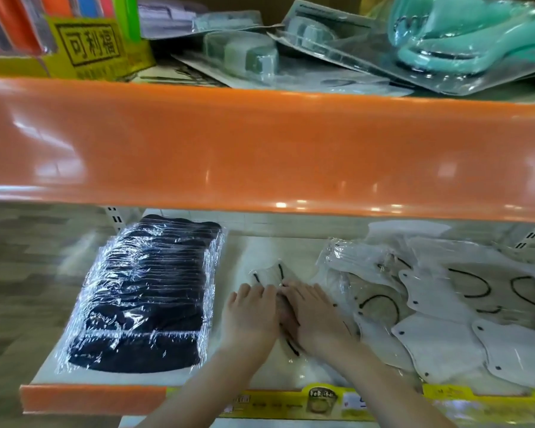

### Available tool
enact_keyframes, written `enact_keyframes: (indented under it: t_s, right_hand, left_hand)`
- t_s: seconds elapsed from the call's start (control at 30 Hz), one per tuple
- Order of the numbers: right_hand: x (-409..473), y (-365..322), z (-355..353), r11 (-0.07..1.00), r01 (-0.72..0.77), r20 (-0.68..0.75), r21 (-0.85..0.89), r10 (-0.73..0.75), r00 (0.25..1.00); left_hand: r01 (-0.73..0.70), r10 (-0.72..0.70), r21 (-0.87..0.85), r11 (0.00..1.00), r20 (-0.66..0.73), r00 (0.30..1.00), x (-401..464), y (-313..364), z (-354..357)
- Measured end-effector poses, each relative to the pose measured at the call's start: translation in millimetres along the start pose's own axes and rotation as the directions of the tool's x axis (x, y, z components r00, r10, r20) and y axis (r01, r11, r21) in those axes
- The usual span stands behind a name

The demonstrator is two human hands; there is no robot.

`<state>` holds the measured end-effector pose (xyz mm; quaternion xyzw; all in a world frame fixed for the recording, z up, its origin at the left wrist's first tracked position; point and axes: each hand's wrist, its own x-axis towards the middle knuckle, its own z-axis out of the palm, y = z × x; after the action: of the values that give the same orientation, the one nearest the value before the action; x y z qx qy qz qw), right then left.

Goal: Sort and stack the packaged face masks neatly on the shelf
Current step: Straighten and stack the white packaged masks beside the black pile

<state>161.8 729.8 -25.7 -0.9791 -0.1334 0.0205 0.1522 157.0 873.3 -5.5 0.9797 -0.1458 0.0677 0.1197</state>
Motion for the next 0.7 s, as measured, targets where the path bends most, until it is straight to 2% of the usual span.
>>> enact_keyframes:
  t_s: [0.07,0.17,0.23,0.4,0.5,0.63,0.7]
  right_hand:
    - [-2,2,-1,0.999,0.040,-0.019,0.030,-0.039,0.999]
    - [-9,5,-5,0.998,0.063,-0.081,0.001,-0.063,0.995]
    - [-14,6,-7,0.999,0.030,-0.078,-0.029,-0.032,0.996]
    - [-14,18,-10,0.990,-0.082,-0.138,-0.111,0.066,0.988]
    - [-15,25,-20,0.988,-0.098,-0.028,-0.121,0.095,0.995]
    - [-19,26,-35,0.980,-0.123,-0.003,-0.155,0.124,0.992]
    - [-17,20,-36,0.982,-0.093,-0.006,-0.163,0.093,0.996]
  left_hand:
    - [-0.040,0.040,0.009,0.999,-0.034,0.999,10,-5,-1]
    - [-0.010,0.011,-0.018,1.000,0.048,0.999,14,-10,4]
    - [-0.007,0.009,-0.021,1.000,0.093,0.996,16,-15,12]
    - [0.020,-0.023,0.061,0.998,0.052,0.998,21,-21,16]
    - [0.040,-0.040,0.114,0.993,-0.008,0.999,25,-26,20]
    - [0.162,-0.167,0.068,0.985,0.078,0.983,22,-18,16]
    - [0.196,-0.197,0.027,0.980,0.050,0.979,18,-16,18]
